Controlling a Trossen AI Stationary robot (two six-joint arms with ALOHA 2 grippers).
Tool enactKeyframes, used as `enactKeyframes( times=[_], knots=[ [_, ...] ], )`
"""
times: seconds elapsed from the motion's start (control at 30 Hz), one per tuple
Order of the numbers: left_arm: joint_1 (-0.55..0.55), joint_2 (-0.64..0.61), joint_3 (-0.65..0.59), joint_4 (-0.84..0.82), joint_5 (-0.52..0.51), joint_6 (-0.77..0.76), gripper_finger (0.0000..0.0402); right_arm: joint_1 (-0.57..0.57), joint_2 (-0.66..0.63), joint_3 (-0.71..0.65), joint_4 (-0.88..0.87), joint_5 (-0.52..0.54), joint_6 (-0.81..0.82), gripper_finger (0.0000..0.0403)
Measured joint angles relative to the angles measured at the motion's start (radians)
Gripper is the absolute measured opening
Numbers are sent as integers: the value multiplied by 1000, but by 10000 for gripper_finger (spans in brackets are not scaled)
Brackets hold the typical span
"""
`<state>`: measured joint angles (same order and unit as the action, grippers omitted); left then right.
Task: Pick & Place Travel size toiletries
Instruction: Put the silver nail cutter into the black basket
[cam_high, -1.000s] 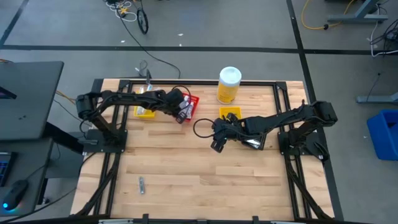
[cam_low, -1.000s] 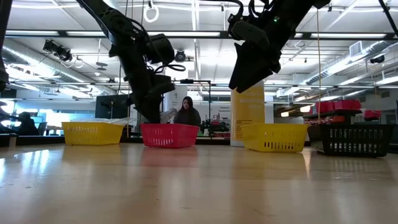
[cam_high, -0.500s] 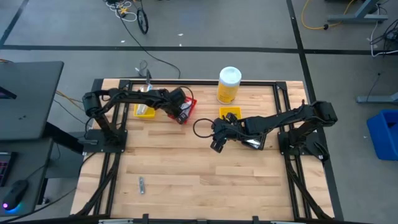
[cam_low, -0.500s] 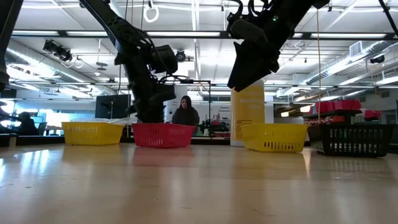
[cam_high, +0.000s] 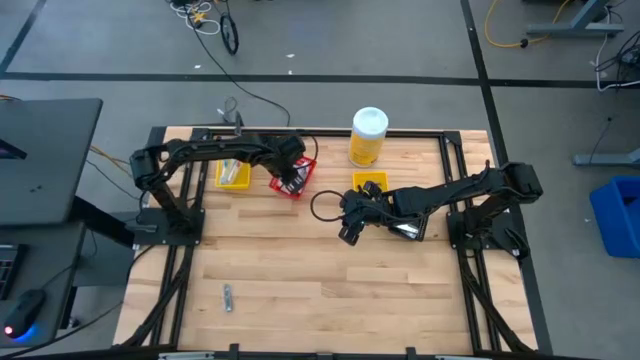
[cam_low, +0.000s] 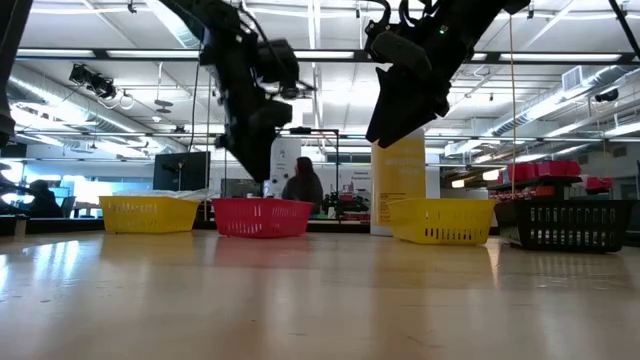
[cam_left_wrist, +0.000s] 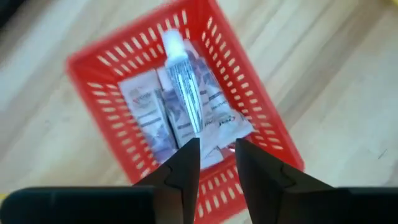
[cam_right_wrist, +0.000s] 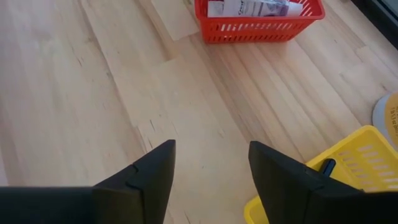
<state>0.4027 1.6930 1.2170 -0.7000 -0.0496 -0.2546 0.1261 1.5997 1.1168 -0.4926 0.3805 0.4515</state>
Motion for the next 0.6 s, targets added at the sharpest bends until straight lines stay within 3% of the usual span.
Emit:
enactKeyframes(
  times=[0.27, 0.6],
  knots=[
    [-169, -139, 23, -119, -73, -143, 112, 1, 0, 0, -6, -79, 0, 225],
    [-524, -225, 23, -339, -134, -530, 112, 4, 0, 0, -5, -130, 4, 240]
  ],
)
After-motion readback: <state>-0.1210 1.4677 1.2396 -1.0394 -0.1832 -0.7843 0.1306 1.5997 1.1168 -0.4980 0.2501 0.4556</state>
